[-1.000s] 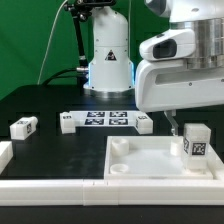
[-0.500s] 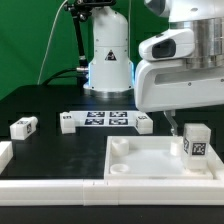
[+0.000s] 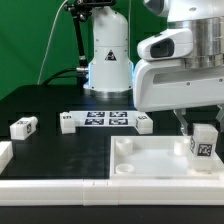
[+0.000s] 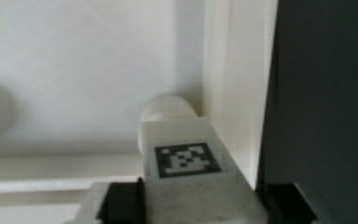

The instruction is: Assemble one leg

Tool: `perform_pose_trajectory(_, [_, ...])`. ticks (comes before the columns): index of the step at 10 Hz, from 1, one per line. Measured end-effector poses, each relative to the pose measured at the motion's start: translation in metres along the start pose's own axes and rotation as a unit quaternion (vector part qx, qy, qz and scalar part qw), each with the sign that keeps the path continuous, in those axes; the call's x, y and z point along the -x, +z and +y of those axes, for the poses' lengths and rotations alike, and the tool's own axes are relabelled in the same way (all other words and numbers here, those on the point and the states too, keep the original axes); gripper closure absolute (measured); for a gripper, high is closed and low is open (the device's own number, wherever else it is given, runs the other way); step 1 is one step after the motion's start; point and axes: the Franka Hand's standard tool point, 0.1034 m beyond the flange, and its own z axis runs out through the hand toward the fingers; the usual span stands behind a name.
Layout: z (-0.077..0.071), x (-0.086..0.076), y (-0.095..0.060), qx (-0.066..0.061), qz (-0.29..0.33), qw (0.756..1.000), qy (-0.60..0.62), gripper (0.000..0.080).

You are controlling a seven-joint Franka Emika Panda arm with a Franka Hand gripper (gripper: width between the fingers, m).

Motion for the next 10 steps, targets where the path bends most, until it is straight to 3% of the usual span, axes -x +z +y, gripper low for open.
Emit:
perform_pose_trajectory(5, [0.0003,0.0002,0.0002,-0.001,0.000,1.000,0.018,0.0496])
perform_pose_trajectory(7, [-0.0001,0.0011,0.0005,-0.009,0.008,0.993,0.117,0.0496])
perform_pose_trajectory(10, [-0.0045,0.0031,0.0016,-0.015,0.017,0.957,0.289,0.0496])
